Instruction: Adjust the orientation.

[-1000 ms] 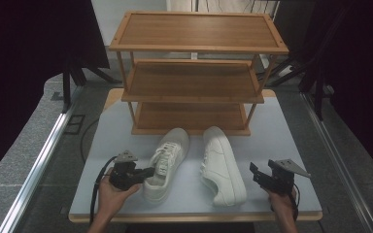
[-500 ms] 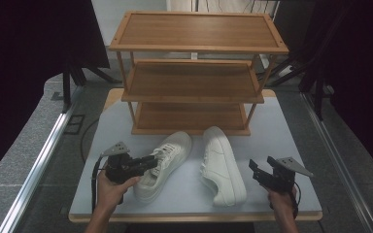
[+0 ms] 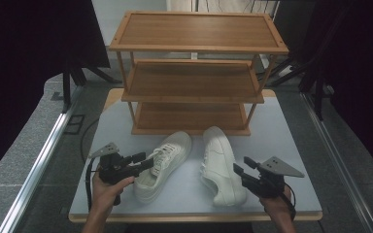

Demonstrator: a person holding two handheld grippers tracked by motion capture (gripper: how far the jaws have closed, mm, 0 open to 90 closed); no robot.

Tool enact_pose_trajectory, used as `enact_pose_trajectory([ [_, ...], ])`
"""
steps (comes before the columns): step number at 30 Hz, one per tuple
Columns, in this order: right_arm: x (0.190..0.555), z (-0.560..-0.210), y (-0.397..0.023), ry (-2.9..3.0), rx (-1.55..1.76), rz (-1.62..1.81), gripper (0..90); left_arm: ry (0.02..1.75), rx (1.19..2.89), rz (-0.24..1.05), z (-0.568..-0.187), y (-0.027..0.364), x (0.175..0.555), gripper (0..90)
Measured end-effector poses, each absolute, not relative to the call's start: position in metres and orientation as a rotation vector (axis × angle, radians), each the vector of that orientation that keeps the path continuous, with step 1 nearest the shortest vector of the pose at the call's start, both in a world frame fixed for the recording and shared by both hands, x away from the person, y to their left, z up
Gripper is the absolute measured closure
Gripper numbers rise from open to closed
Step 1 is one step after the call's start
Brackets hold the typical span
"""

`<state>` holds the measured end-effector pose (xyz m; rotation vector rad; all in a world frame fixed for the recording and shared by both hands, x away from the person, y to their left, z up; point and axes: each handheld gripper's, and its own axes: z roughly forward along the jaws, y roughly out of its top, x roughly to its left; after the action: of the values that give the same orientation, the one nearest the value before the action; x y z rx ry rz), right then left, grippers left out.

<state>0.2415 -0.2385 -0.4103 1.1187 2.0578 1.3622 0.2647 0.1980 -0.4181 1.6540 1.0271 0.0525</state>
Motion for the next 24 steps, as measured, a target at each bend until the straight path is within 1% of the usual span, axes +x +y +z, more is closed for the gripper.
enact_pose_trajectory([
  [3,0.236,-0.412,-0.224,2.149,1.053,1.360,62.0,1.040,1.649,0.043,-0.422,0.197,0.266,44.1],
  [4,0.234,-0.414,-0.219,2.172,1.030,1.353,65.5,1.043,1.651,0.038,-0.425,0.194,0.267,44.1],
  [5,0.234,-0.414,-0.219,2.172,1.030,1.353,65.5,1.043,1.651,0.038,-0.425,0.194,0.267,44.0],
  [6,0.232,-0.416,-0.206,2.206,0.993,1.341,73.1,1.041,1.662,0.034,-0.427,0.192,0.269,43.8],
  [8,0.230,-0.419,-0.195,2.246,0.948,1.327,79.4,1.044,1.666,0.032,-0.429,0.190,0.270,43.5],
  [10,0.229,-0.422,-0.187,2.284,0.919,1.300,83.8,1.044,1.664,0.031,-0.429,0.190,0.269,43.4],
  [13,0.228,-0.431,-0.178,2.335,0.882,1.184,87.1,1.059,1.665,0.022,-0.429,0.189,0.270,43.0],
  [16,0.227,-0.432,-0.180,2.346,0.884,1.184,89.6,1.058,1.660,0.021,-0.426,0.188,0.269,42.9],
  [24,0.229,-0.428,-0.193,2.347,0.915,1.213,89.9,1.078,1.662,-0.007,-0.433,0.186,0.269,42.9],
])
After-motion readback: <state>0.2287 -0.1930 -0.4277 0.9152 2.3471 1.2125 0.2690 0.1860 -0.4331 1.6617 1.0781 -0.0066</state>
